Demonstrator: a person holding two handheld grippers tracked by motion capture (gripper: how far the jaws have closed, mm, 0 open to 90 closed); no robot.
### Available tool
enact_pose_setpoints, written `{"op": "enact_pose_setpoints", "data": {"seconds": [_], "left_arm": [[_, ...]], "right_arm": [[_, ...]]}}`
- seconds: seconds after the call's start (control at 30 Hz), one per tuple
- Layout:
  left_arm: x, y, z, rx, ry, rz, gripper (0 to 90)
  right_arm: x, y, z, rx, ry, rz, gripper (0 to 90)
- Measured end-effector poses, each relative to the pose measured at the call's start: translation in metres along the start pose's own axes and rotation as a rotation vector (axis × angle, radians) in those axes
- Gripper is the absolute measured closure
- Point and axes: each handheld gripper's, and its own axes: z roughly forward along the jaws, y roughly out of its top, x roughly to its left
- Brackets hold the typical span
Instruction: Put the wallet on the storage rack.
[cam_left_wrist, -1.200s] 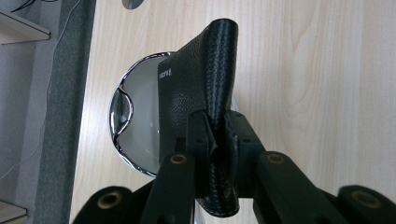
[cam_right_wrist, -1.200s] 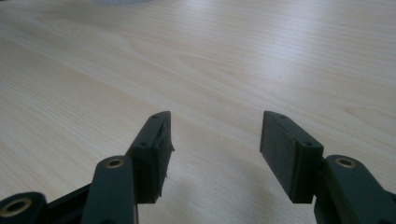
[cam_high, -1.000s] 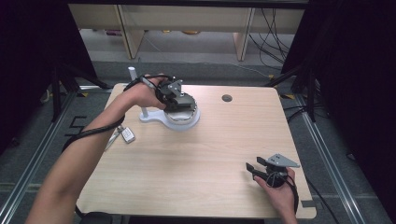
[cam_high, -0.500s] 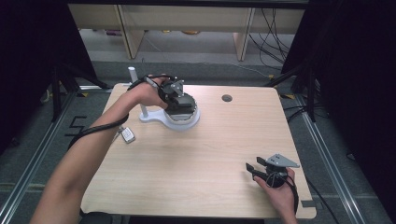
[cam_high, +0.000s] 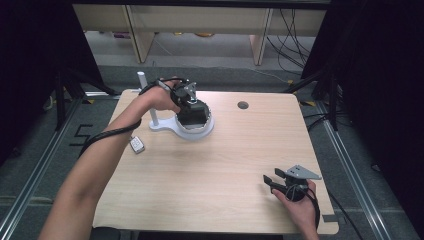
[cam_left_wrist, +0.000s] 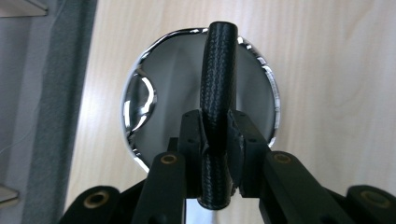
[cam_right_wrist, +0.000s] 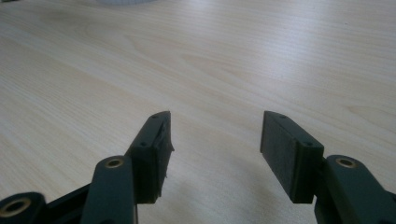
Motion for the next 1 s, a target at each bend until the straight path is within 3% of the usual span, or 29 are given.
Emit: {"op": "enact_pose_setpoints", "data": {"seconds": [0.03, 0.23, 0.37, 0.5, 0.7, 0.9, 1.0], "left_arm": [[0.002, -0.001, 0.0, -0.005, 0.016, -0.012, 73.7], [0.009, -0.007, 0.005, 0.002, 0.187, -0.039, 66.1], [0.011, -0.01, 0.01, -0.019, 0.239, -0.066, 61.0], [0.008, -0.009, 0.008, -0.035, 0.253, -0.074, 55.5], [0.0, -0.015, 0.005, -0.108, 0.235, -0.162, 44.1], [-0.008, -0.019, -0.002, -0.131, 0.255, -0.172, 40.5], [-0.016, -0.021, -0.006, -0.17, 0.257, -0.191, 38.5]], "right_arm": [[-0.003, 0.0, 0.0, -0.014, -0.006, -0.035, 44.4], [-0.003, 0.0, 0.001, -0.009, -0.002, -0.038, 44.4], [-0.003, 0.001, 0.0, -0.012, -0.006, -0.041, 44.4], [-0.003, 0.0, 0.001, -0.011, -0.004, -0.041, 44.4], [-0.003, 0.001, 0.001, -0.012, -0.007, -0.05, 44.4], [-0.003, 0.001, 0.001, -0.008, -0.001, -0.042, 44.4], [-0.003, 0.0, 0.001, -0.006, -0.004, -0.035, 44.4]]}}
